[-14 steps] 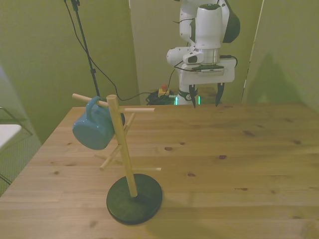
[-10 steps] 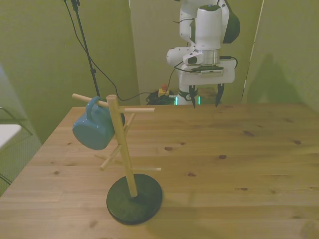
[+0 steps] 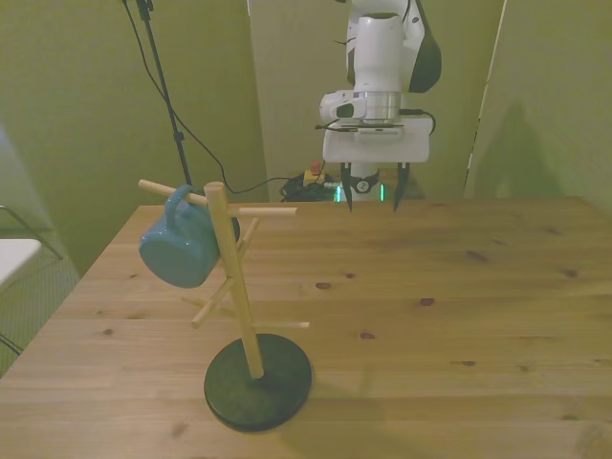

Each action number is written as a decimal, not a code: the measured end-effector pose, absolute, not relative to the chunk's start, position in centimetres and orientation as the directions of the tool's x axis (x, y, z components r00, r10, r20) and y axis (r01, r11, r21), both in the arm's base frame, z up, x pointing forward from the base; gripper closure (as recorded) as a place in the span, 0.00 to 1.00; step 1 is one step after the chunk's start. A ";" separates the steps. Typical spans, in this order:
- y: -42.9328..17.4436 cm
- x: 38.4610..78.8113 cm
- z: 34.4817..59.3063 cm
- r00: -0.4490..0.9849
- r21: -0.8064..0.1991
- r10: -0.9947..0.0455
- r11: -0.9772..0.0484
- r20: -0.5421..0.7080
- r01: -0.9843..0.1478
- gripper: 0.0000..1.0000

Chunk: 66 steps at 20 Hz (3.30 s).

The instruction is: Unload the mug

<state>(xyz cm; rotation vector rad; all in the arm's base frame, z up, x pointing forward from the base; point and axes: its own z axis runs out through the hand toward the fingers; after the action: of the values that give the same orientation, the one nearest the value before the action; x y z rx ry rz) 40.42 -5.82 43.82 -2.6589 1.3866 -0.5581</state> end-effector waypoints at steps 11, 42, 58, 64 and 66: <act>-7.9 44.4 47.8 0.326 -0.411 -0.772 -0.585 0.545 -0.699 0.00; -16.0 57.3 54.2 0.121 -0.499 -0.813 -0.459 0.570 -0.735 0.00; -22.7 56.8 54.6 0.023 -0.552 -0.834 -0.385 0.551 -0.739 0.00; -25.6 56.0 54.0 -0.003 -0.562 -0.841 -0.358 0.540 -0.746 0.00; -26.7 56.2 53.7 -0.004 -0.564 -0.844 -0.354 0.536 -0.746 0.00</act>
<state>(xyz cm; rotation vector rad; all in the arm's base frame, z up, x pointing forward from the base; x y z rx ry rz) 56.15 -26.74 53.71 -2.1315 1.7134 -1.2953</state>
